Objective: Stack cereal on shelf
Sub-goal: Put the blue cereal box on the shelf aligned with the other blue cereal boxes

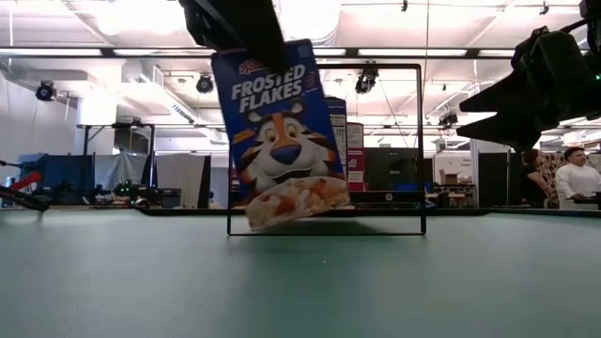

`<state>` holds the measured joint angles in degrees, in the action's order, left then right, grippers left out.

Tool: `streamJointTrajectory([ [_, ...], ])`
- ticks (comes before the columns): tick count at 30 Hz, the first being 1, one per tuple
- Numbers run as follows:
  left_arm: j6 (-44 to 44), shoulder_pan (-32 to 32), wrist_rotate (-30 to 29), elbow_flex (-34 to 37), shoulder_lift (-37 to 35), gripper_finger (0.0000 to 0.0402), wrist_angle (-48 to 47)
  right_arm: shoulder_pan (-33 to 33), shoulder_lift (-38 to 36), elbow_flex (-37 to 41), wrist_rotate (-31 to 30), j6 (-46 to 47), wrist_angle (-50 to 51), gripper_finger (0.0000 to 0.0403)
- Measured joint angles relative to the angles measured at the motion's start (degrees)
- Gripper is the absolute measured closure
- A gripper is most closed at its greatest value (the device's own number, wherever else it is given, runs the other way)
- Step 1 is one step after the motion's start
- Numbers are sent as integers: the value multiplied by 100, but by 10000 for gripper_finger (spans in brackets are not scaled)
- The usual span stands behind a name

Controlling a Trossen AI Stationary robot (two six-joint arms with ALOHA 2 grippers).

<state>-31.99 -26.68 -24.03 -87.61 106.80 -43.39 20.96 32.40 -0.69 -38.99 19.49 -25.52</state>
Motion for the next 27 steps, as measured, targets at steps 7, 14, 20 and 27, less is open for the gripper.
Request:
streamJointTrajectory([
  [7,290,117,0,75,0,216,403,0,1,0,0,0,0,62],
  [14,556,249,4,165,0,216,656,0,1,0,1,0,0,62],
  [20,603,291,22,401,0,216,799,-1,1,0,-1,0,0,62],
  [27,628,293,-7,481,0,215,841,-1,1,0,-1,0,2,62],
])
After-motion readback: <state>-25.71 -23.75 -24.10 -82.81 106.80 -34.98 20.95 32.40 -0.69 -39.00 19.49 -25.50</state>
